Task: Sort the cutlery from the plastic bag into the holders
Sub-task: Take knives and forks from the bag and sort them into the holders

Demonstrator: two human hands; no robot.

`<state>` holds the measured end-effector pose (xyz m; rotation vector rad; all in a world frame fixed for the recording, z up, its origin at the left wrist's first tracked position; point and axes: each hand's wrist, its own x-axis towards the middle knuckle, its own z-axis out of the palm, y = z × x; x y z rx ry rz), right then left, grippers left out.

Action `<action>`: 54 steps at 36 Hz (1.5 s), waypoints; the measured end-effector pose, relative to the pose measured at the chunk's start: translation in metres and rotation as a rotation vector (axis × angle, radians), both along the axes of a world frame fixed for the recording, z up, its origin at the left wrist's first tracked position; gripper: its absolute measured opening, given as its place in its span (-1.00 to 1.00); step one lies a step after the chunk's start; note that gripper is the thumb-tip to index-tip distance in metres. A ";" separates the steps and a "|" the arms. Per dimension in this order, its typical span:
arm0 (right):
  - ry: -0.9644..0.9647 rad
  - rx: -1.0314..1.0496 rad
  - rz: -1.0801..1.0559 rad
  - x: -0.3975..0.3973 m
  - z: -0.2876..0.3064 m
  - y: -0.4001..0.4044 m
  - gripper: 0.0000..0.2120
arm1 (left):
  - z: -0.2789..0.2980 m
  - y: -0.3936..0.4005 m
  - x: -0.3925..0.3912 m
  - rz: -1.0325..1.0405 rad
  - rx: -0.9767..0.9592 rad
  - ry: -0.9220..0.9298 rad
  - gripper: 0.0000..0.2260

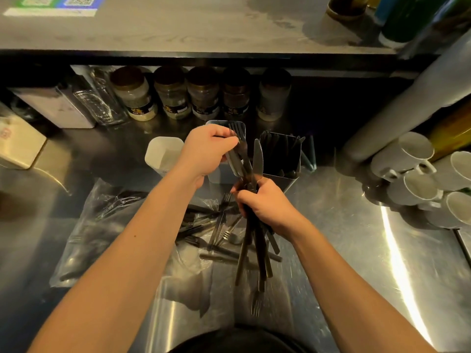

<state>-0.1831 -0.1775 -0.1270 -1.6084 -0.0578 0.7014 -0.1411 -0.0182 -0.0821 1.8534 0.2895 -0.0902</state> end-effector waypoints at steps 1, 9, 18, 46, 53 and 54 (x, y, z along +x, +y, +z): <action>0.006 0.001 0.007 0.000 -0.001 0.000 -0.88 | 0.001 0.002 0.003 0.021 -0.017 -0.004 -0.88; 0.056 0.053 0.015 0.004 -0.005 0.000 -0.95 | 0.014 0.012 0.023 0.207 -0.063 -0.180 -0.93; 0.134 0.062 -0.055 0.007 -0.020 -0.008 -0.93 | 0.010 0.049 0.054 0.391 0.234 -0.604 -0.91; -0.132 -0.164 -0.076 -0.004 -0.008 -0.022 -0.92 | 0.061 -0.026 0.013 0.302 -0.407 -0.550 -0.80; -0.197 -0.173 -0.156 -0.004 -0.001 -0.029 -0.94 | 0.016 -0.061 -0.002 -0.575 0.499 -0.038 -0.81; -0.205 -0.172 -0.165 -0.003 0.000 -0.032 -0.92 | 0.011 -0.064 -0.004 -0.563 0.468 -0.041 -0.83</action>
